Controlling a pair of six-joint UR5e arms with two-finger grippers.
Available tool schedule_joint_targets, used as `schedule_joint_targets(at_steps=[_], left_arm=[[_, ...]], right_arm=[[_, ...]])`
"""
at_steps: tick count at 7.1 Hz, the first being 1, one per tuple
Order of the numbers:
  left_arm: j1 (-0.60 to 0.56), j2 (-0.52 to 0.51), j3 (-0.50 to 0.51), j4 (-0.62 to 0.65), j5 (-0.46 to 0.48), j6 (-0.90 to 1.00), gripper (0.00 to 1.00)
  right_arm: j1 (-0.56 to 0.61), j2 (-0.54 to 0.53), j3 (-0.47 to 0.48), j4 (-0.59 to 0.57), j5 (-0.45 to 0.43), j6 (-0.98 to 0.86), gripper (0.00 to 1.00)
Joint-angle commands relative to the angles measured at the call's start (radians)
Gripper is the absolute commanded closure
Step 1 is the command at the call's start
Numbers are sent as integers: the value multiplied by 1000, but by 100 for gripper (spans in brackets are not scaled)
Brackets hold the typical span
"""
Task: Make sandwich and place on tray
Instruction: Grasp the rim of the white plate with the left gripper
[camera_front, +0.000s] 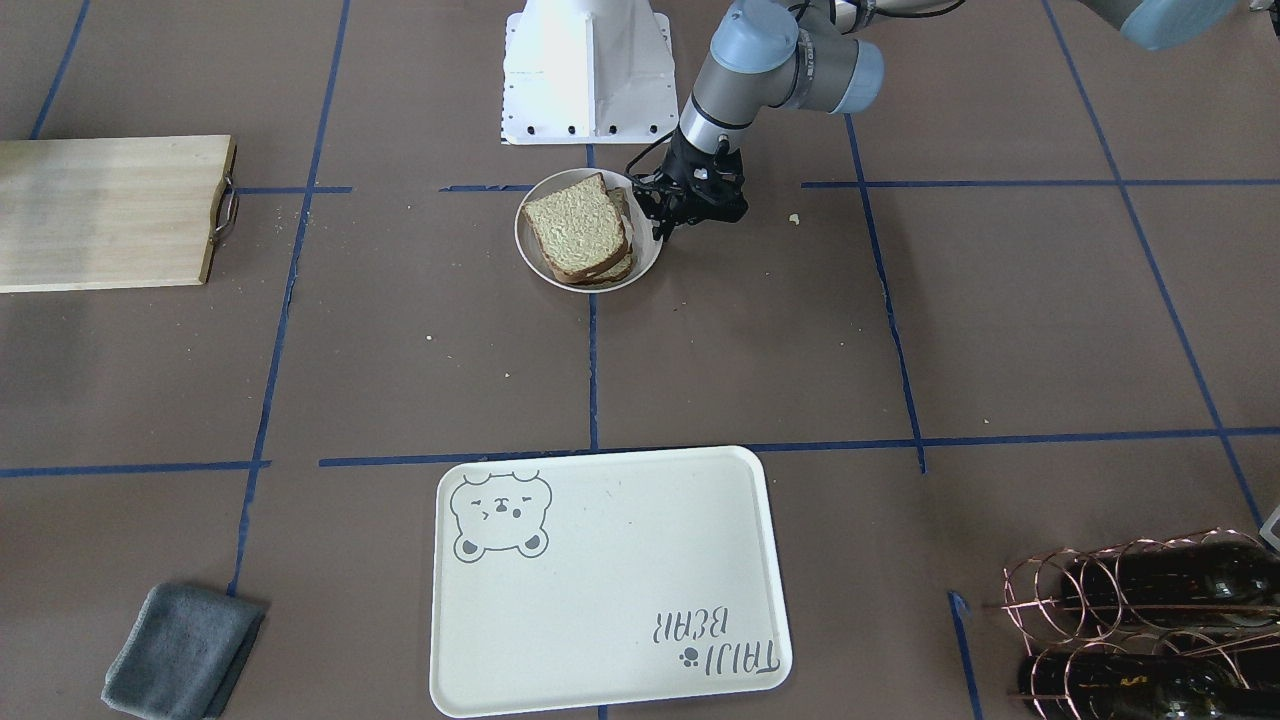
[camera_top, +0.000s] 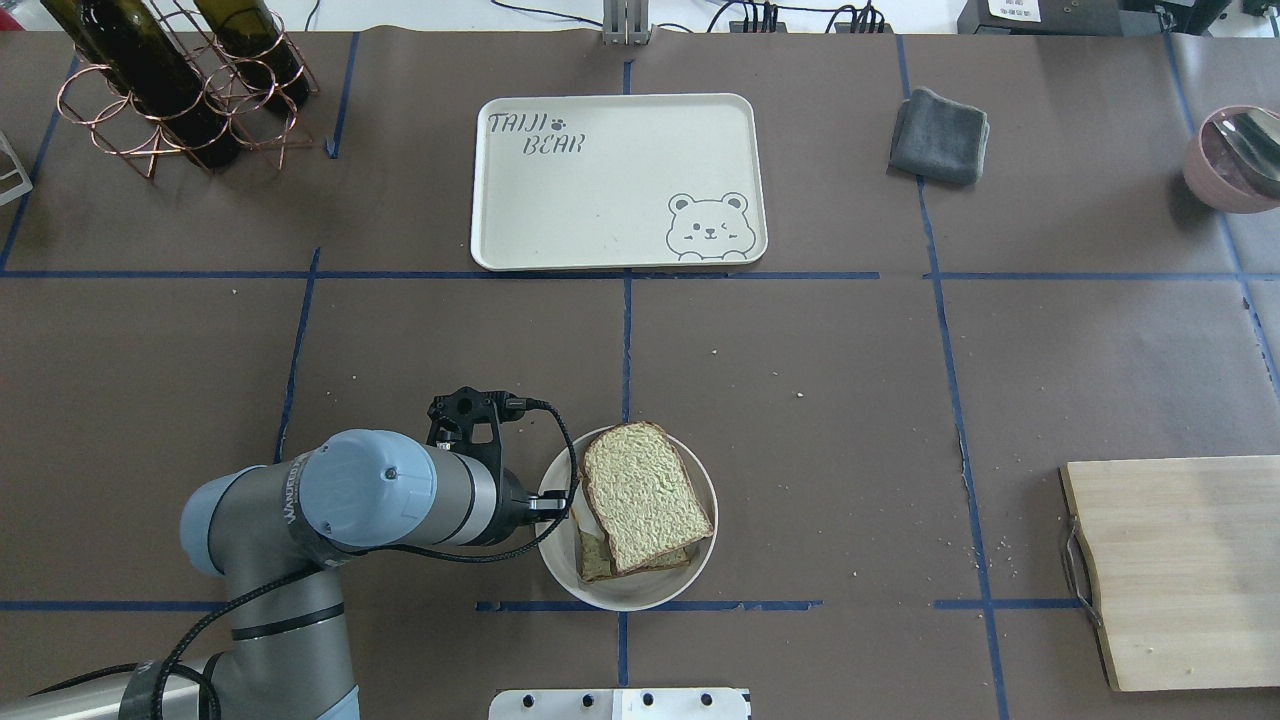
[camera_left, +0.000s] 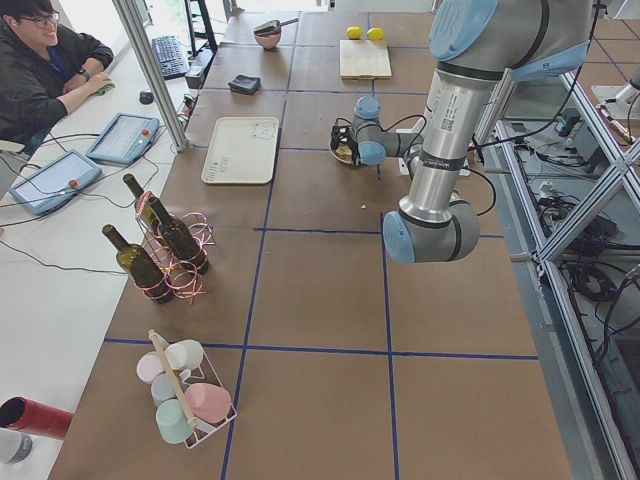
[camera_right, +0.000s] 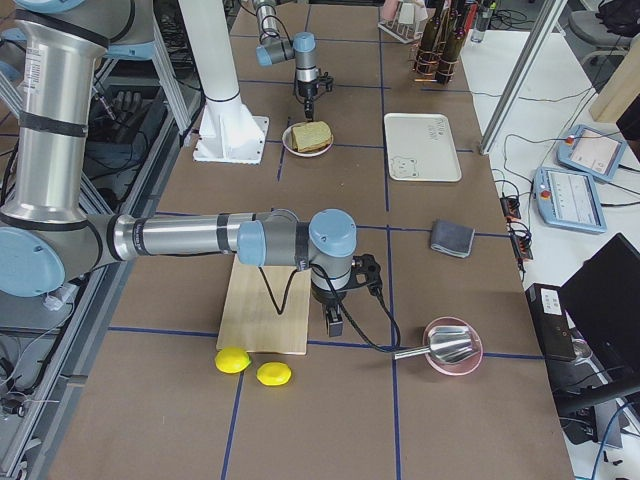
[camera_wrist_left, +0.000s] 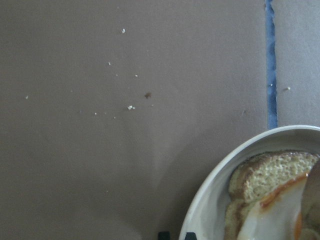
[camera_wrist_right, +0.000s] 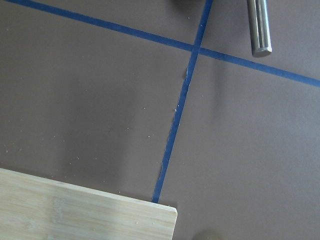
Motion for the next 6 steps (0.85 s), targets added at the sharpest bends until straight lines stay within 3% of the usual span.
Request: schedule_joint_targets(at_steps=[1,4,6], left_arm=[[2,-7,-2,0,-2,2,100],[-6,-7,-47,-4,-11,9,100],[-100,-7,-44,-53,-62,17,100]], right_arm=[[0,0,0,0,0,0,0],[0,0,-3,0,-2,0,0],[0,0,-4,0,-3,0,0]])
